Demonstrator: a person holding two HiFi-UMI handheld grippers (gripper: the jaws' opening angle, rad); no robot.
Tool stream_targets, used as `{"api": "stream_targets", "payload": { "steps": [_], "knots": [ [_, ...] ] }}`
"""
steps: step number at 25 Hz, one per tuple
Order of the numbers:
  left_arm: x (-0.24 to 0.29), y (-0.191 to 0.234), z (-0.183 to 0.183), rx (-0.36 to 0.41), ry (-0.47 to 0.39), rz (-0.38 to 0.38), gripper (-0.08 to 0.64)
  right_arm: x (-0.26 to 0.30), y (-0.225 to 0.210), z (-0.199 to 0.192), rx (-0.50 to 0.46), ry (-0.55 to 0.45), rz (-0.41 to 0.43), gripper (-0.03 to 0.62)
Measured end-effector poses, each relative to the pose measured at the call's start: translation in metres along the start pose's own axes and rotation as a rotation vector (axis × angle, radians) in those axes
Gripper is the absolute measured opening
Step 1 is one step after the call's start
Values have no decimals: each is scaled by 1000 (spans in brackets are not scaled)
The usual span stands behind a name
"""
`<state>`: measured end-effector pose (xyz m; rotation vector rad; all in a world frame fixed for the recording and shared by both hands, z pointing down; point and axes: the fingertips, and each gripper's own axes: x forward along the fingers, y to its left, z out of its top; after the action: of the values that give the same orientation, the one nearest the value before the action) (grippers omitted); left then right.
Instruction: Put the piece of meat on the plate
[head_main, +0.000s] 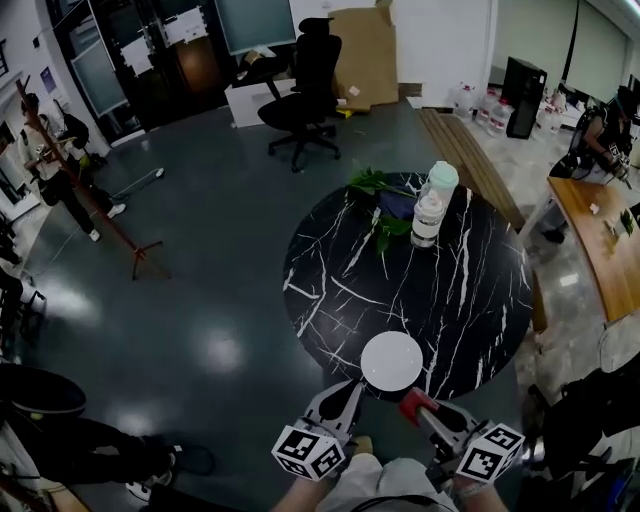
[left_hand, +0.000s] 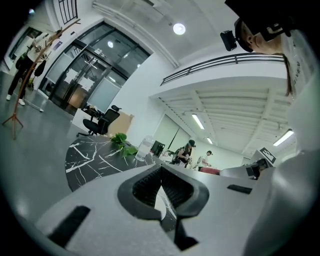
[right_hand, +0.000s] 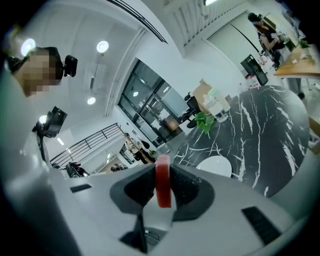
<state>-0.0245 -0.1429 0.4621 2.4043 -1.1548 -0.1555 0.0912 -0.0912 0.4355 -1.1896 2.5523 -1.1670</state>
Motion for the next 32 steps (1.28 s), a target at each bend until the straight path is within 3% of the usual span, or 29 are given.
{"api": "stream_targets", "payload": {
  "steps": [4,7,14,22,32],
  "knots": [
    [12,18,-16,1,30,27,8,17,-29,-5,12,56,-24,86],
    [20,41,-17,-9,8,77,8,40,-56,-7,20,100,-33,86],
    [34,77,-25,5,-24,158,8,92,-97,-17,2,237,15,86],
    [33,87,-57,-50,-24,217,9,128,-119,-48,66,438,50,86],
    [28,103,-62,-45,-42,252,8,148,-121,-56,102,541,97,86]
  ]
}}
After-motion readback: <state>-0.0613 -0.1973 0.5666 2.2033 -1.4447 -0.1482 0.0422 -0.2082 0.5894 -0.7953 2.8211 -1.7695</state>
